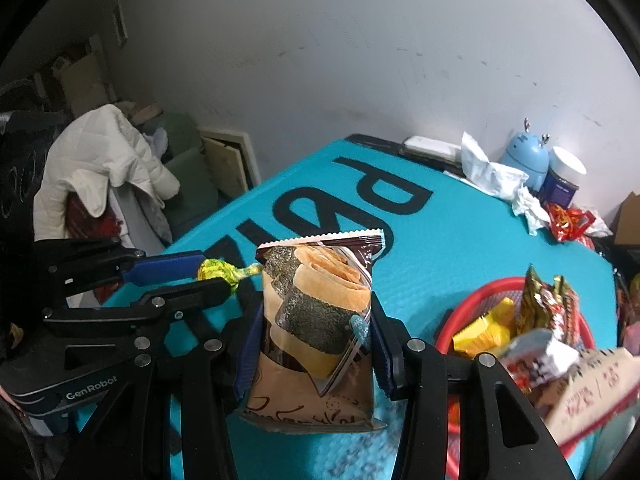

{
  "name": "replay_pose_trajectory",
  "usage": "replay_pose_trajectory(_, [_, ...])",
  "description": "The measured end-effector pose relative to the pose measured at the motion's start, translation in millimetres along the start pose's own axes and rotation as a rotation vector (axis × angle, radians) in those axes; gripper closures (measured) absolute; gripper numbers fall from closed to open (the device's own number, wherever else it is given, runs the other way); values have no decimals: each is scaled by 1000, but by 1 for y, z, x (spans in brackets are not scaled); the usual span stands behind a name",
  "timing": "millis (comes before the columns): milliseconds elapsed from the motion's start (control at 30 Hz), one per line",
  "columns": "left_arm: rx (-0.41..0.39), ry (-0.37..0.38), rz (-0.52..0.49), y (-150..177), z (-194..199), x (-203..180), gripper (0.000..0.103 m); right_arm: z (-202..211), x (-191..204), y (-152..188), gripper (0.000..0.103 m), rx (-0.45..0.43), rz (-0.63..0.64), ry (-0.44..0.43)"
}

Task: Organize snacks
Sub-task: 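Carry the lollipop and brown packet over the red basket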

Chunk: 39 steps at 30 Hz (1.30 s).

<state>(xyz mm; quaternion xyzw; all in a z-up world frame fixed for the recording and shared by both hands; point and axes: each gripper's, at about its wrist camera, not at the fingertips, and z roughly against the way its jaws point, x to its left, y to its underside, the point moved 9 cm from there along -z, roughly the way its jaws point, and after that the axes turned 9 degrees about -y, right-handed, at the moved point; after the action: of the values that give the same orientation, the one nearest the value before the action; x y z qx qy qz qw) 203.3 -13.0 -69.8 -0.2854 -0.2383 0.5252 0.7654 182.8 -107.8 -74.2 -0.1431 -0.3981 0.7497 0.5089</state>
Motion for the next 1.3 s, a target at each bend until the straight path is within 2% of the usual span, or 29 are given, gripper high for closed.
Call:
replay_pose_trajectory(467, [-114, 13, -41, 5, 78, -29, 79, 77, 29, 15, 57, -100, 13, 23])
replay_pose_trajectory(700, [-156, 56, -67, 8, 105, -56, 79, 110, 29, 31, 57, -137, -11, 42])
replay_pose_trajectory(933, [-169, 113, -94, 13, 117, -88, 79, 138, 17, 51, 56, -158, -50, 82])
replay_pose_trajectory(1300, [-149, 196, -124, 13, 111, -136, 79, 174, -20, 81, 56, -180, -142, 162])
